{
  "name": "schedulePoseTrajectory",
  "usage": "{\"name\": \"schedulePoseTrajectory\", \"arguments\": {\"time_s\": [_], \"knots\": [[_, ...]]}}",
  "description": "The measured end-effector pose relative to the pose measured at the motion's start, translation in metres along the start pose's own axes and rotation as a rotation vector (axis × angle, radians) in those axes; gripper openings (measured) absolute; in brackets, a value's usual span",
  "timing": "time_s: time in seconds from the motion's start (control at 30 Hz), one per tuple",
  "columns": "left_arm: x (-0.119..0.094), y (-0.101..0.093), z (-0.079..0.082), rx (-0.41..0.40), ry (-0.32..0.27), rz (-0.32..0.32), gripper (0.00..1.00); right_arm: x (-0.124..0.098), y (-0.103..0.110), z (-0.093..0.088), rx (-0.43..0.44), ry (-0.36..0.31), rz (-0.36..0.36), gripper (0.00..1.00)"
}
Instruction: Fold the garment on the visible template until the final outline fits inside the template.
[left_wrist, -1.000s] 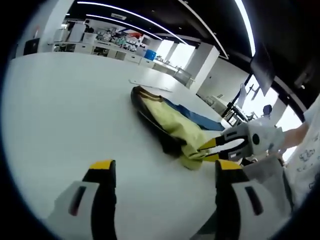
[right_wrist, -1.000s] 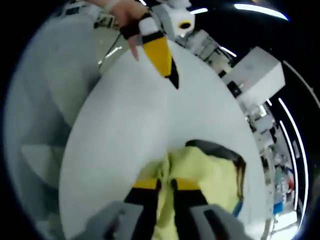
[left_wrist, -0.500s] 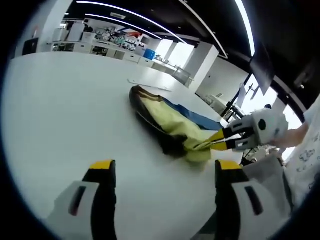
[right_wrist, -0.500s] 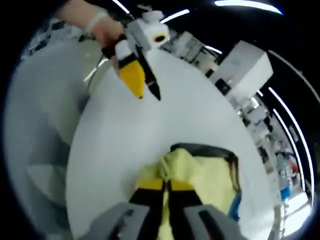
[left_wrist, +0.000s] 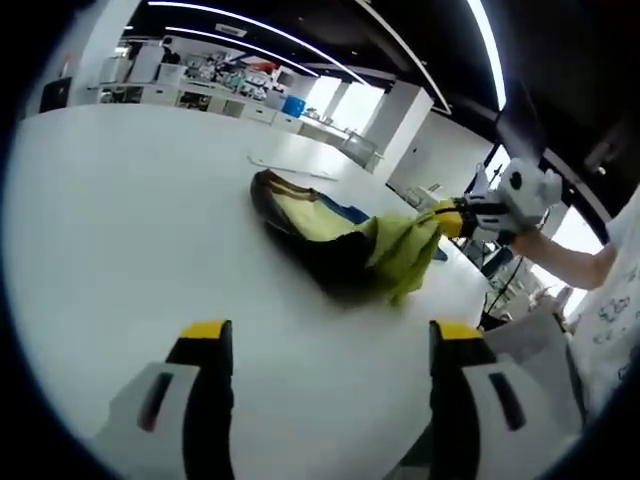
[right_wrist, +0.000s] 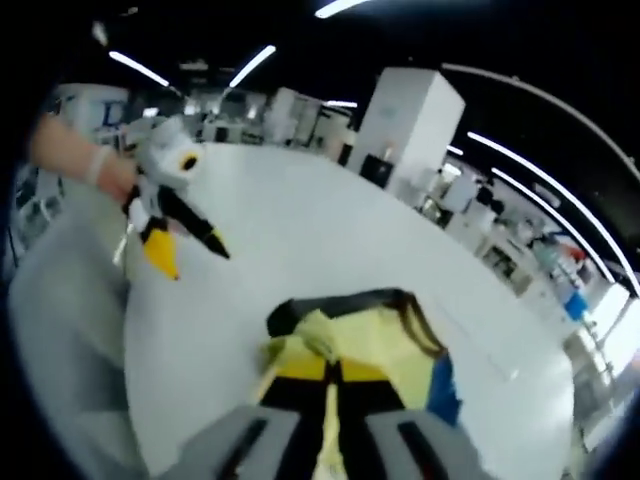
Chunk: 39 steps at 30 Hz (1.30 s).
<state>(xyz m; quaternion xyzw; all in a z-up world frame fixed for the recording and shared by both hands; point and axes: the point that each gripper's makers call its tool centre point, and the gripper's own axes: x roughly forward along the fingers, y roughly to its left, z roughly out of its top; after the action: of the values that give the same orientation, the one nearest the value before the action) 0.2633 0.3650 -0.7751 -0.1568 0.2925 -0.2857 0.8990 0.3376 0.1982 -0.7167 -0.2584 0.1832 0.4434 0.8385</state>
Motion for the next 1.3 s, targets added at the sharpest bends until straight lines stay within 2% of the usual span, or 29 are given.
{"name": "schedulePoseTrajectory", "arguments": {"time_s": [0.2, 0.3, 0.53, 0.7, 1.07, 1.3], "knots": [[0.002, 0.002, 0.000, -0.004, 0.002, -0.005, 0.77, -0.004, -0.037, -0.016, 0.108, 0.012, -0.079, 0.00], [0.003, 0.000, -0.001, -0.002, 0.007, -0.007, 0.77, -0.007, -0.059, -0.033, 0.156, 0.041, -0.135, 0.00], [0.006, 0.001, -0.001, -0.005, 0.013, -0.011, 0.76, -0.005, -0.086, -0.067, 0.255, 0.091, -0.185, 0.00], [0.010, 0.001, -0.002, -0.006, 0.019, -0.016, 0.76, -0.004, -0.092, -0.093, 0.284, 0.146, -0.219, 0.00], [0.020, -0.004, 0.000, 0.001, 0.027, -0.026, 0.76, 0.007, -0.092, -0.136, 0.319, 0.243, -0.225, 0.00], [0.028, -0.008, 0.001, 0.006, 0.029, -0.027, 0.72, 0.013, -0.089, -0.144, 0.326, 0.266, -0.204, 0.00]]}}
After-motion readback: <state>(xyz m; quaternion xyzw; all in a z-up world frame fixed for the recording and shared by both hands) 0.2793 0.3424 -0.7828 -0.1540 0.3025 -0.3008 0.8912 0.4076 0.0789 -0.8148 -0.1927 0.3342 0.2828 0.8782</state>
